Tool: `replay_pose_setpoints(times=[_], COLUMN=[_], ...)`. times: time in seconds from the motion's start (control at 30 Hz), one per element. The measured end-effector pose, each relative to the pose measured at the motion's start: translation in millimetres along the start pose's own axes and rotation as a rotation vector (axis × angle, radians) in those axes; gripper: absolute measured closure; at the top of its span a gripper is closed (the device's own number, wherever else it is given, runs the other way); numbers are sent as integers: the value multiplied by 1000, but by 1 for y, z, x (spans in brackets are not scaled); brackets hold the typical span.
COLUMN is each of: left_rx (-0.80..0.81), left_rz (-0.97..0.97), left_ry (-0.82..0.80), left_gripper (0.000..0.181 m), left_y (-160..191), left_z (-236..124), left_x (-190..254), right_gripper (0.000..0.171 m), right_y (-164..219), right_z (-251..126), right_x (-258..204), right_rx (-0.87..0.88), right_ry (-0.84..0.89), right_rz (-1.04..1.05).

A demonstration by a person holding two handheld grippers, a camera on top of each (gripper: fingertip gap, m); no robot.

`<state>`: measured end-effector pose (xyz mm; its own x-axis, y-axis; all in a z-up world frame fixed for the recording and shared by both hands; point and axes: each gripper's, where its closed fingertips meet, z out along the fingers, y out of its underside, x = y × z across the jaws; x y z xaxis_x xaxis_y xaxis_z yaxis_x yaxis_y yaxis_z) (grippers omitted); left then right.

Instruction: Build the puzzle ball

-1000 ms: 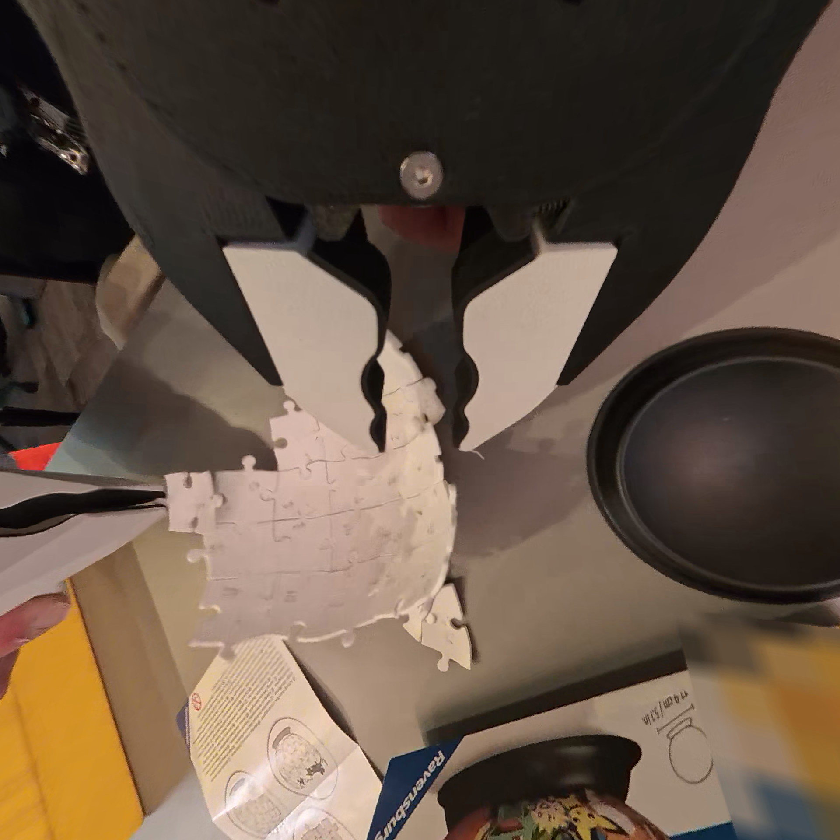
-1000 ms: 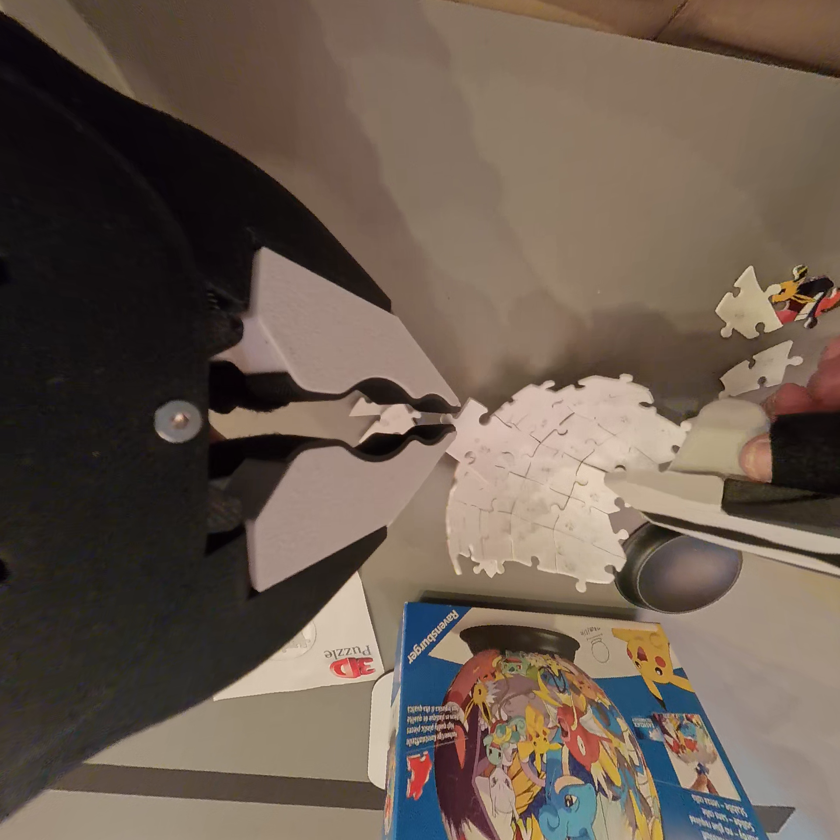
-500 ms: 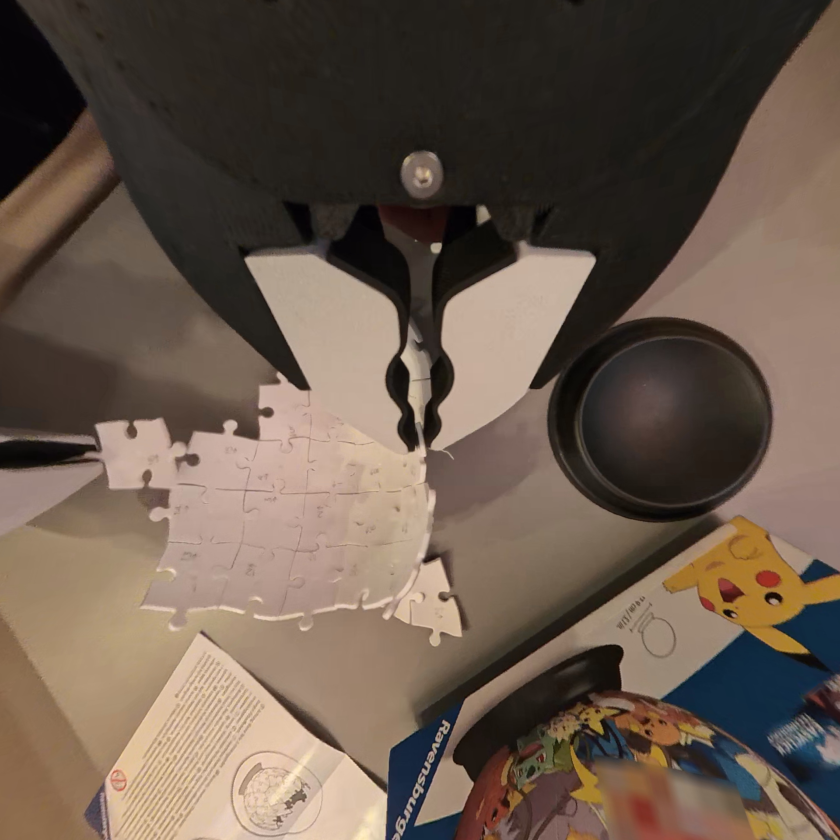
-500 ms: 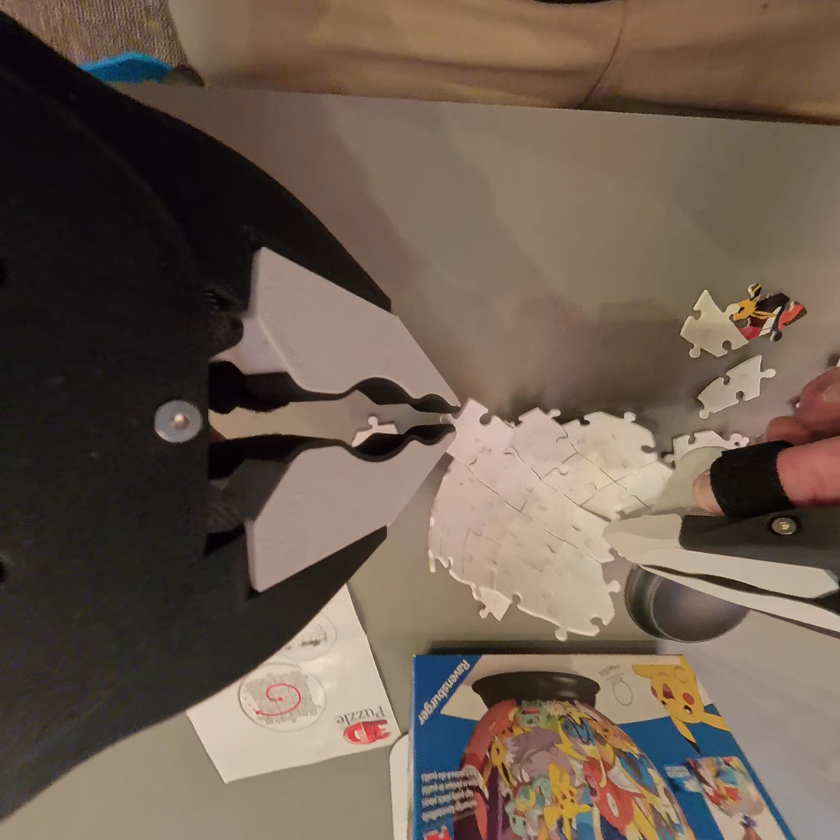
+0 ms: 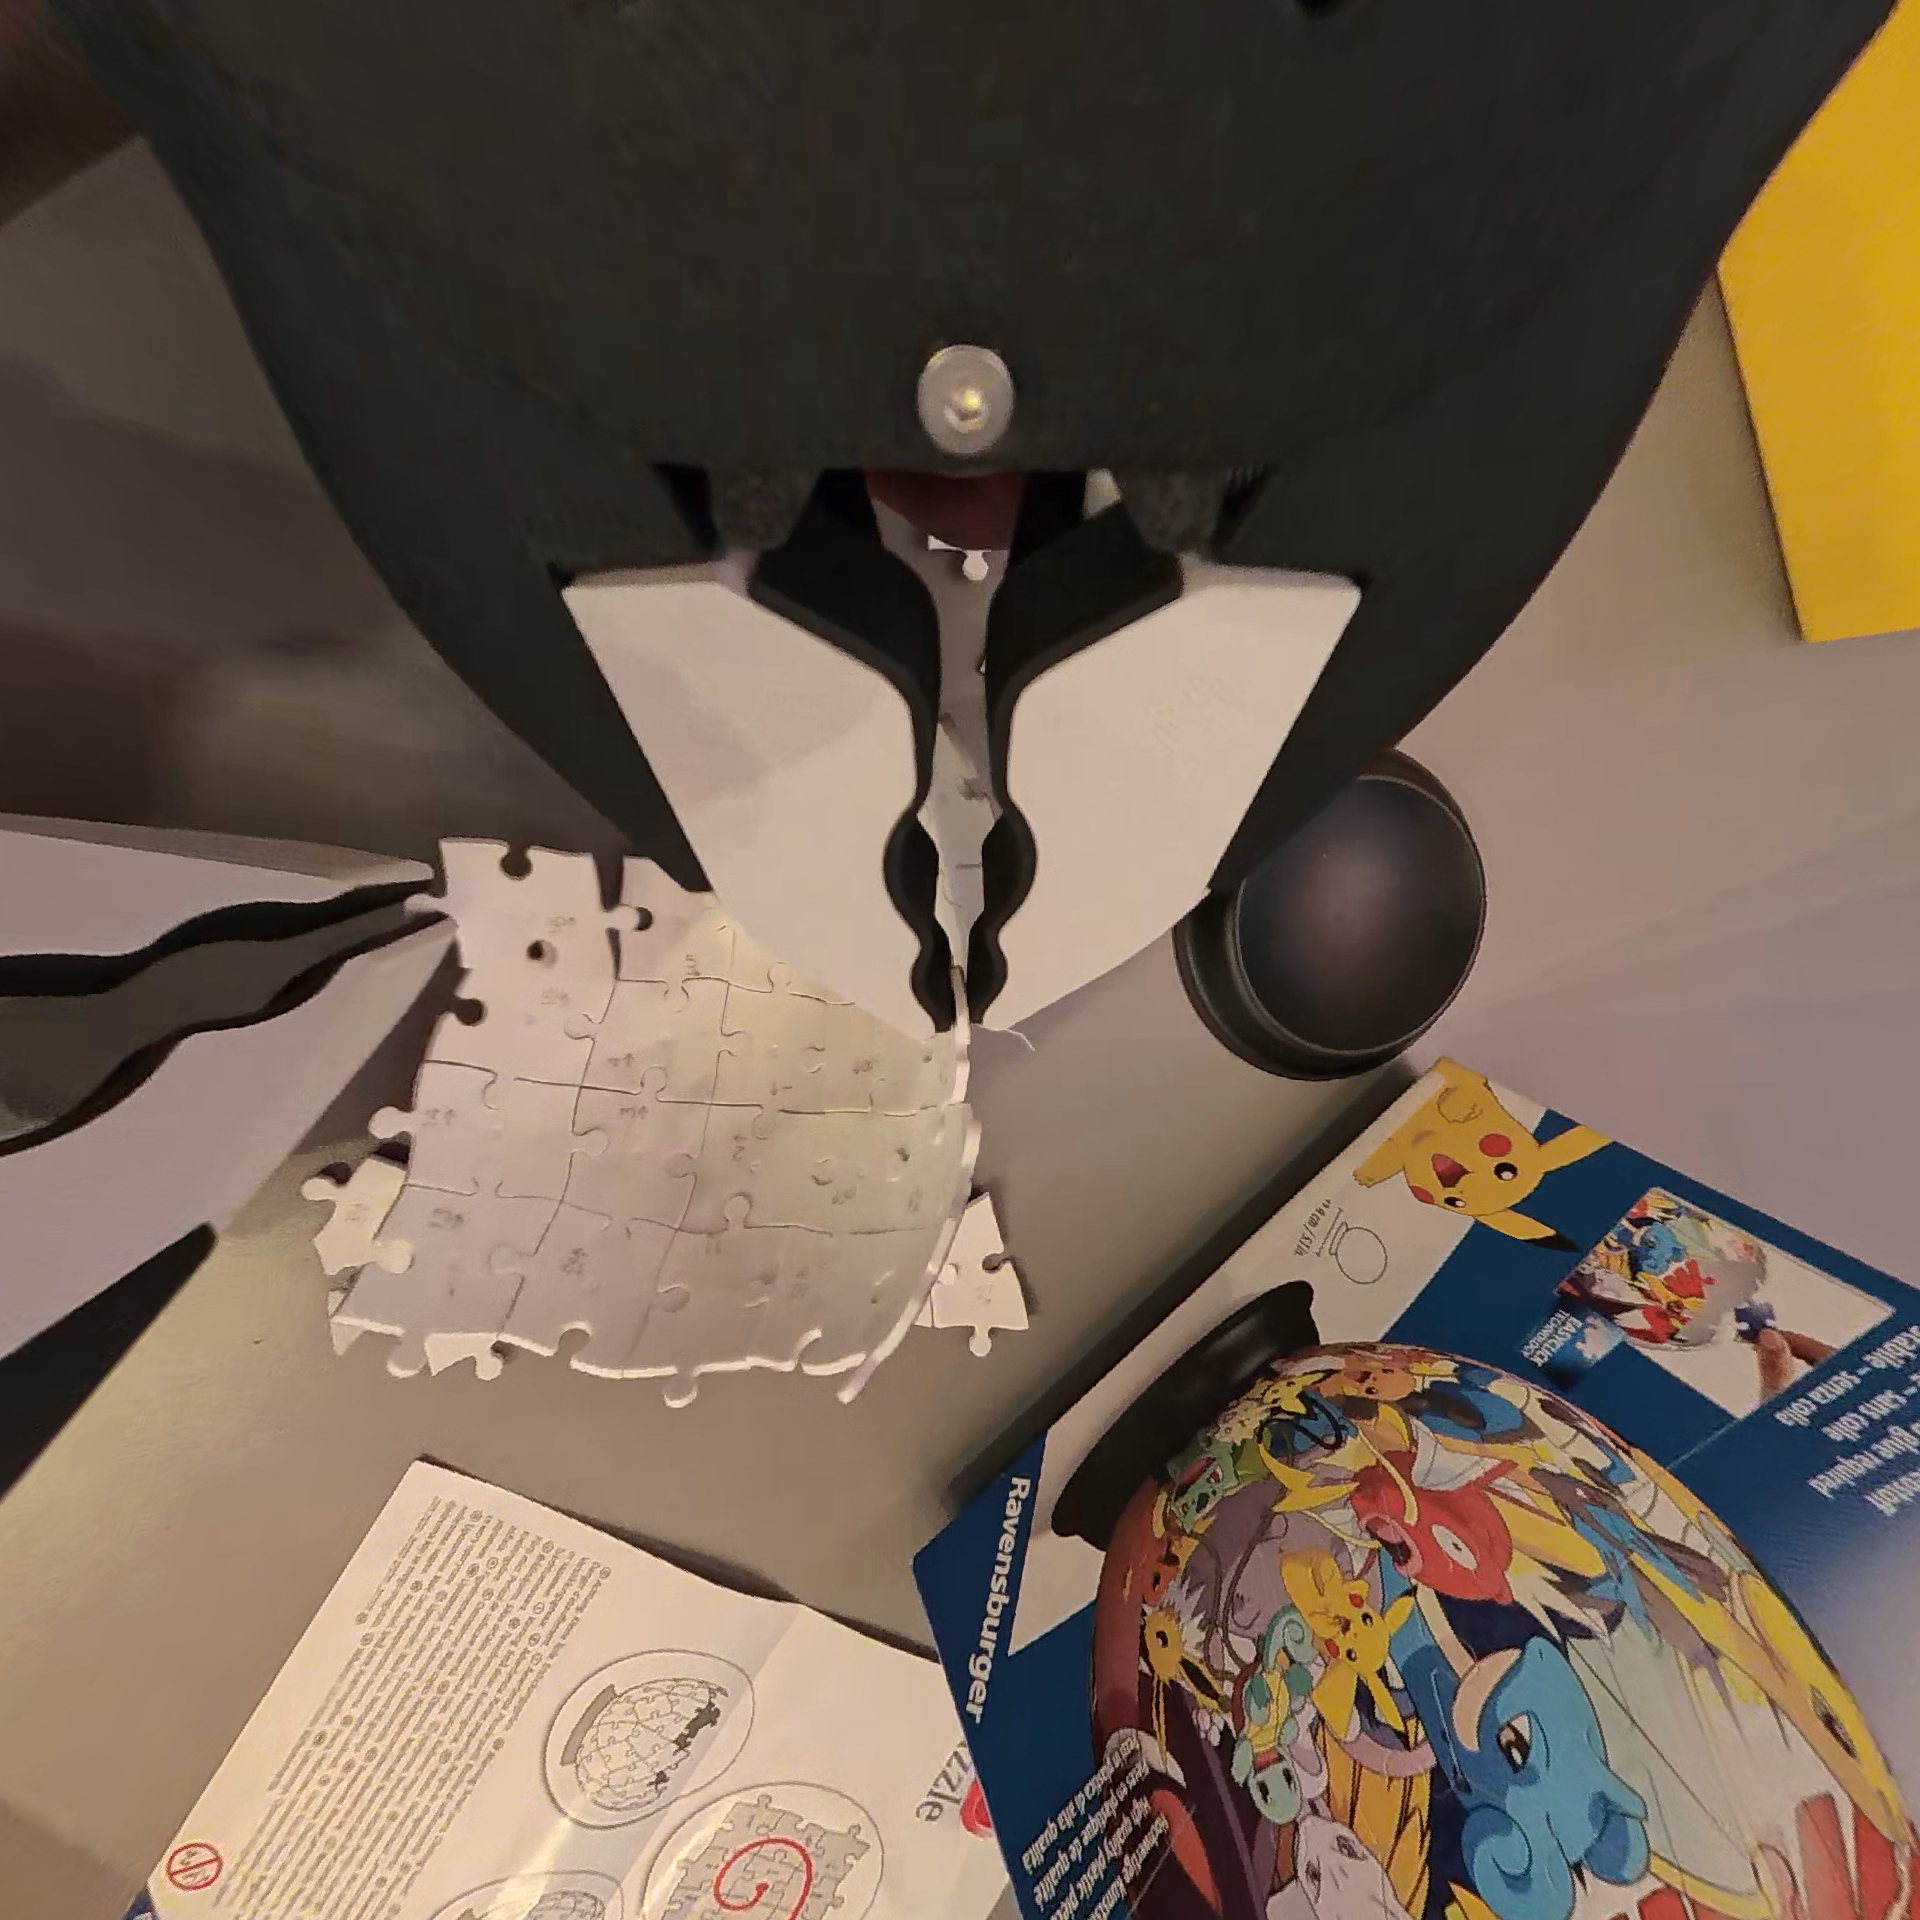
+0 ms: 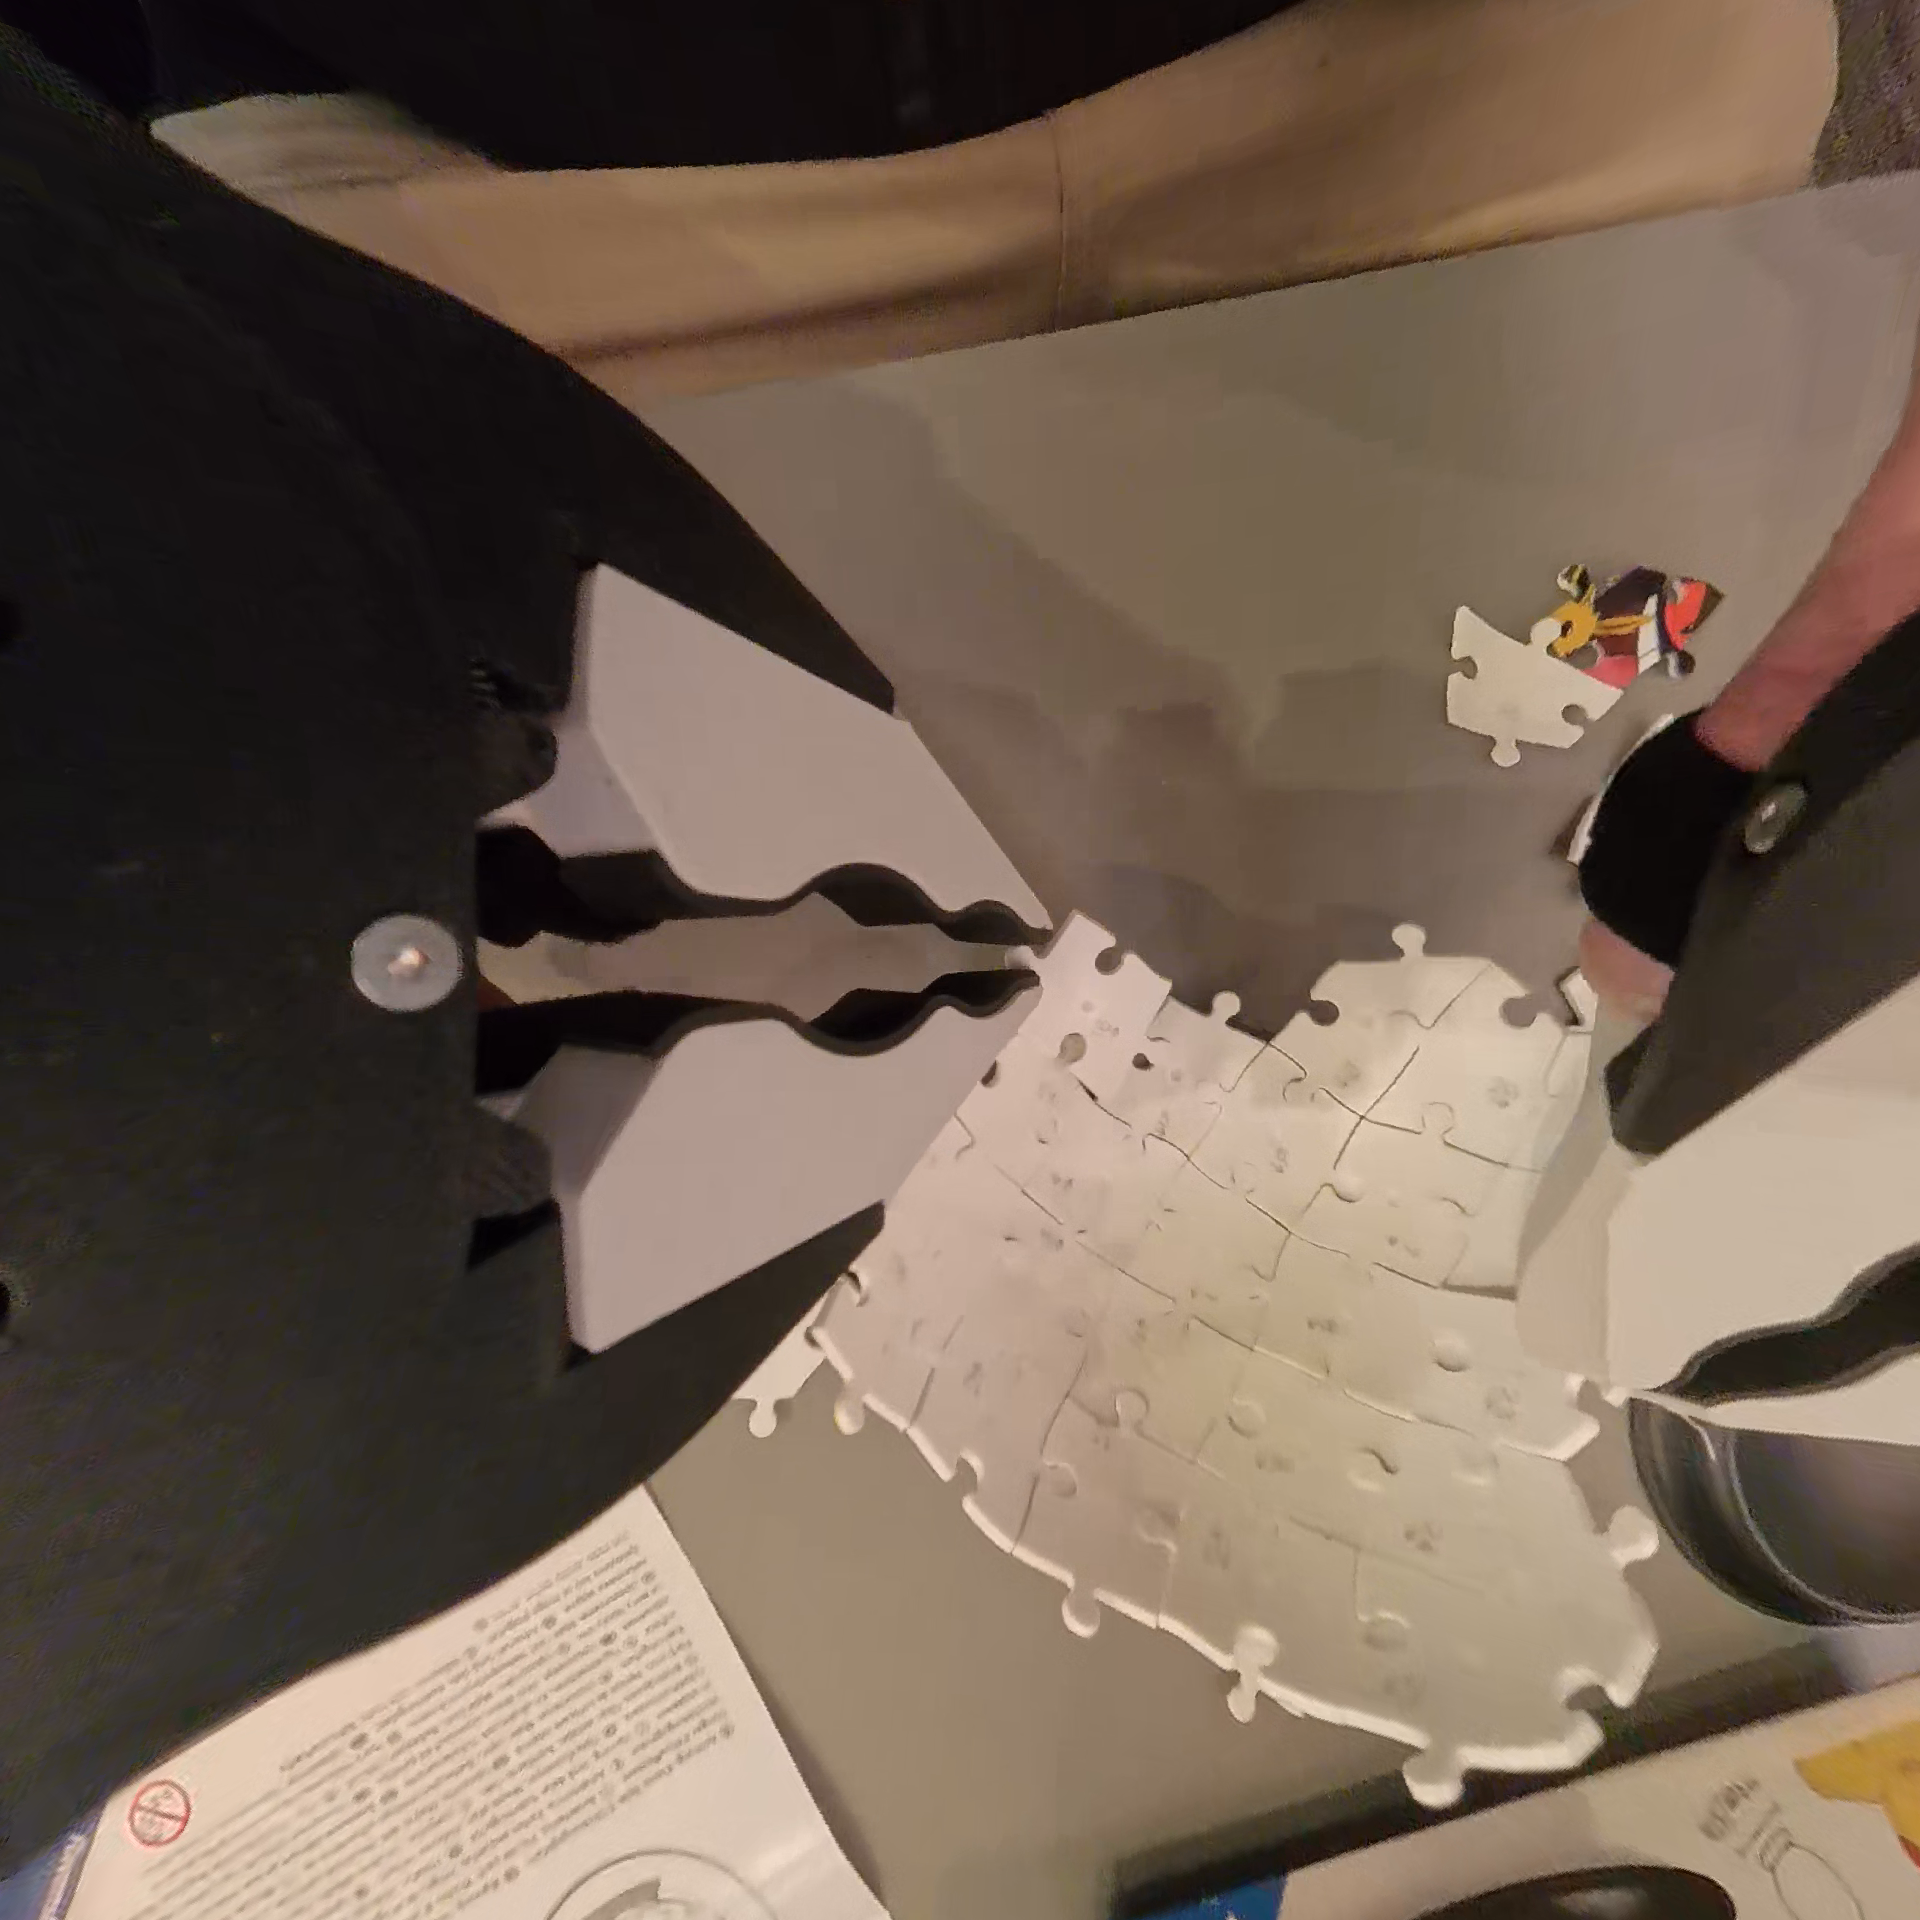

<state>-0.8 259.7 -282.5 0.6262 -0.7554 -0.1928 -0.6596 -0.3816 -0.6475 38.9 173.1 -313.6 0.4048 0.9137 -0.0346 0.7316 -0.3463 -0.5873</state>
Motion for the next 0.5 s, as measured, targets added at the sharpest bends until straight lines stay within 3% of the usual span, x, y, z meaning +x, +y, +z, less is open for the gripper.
replay_pose_setpoints(times=[0.03,0.5], left_rx=[7,44], left_rz=[0,61], left_ry=[-5,-103], left_gripper=[179,179], left_y=[0,-2], left_z=[-1,-9], left_x=[0,2], right_gripper=[169,169], right_y=[0,3], right_z=[1,8], right_x=[1,-6], right_rx=[-8,-80], right_ry=[7,10], right_rz=[12,140])
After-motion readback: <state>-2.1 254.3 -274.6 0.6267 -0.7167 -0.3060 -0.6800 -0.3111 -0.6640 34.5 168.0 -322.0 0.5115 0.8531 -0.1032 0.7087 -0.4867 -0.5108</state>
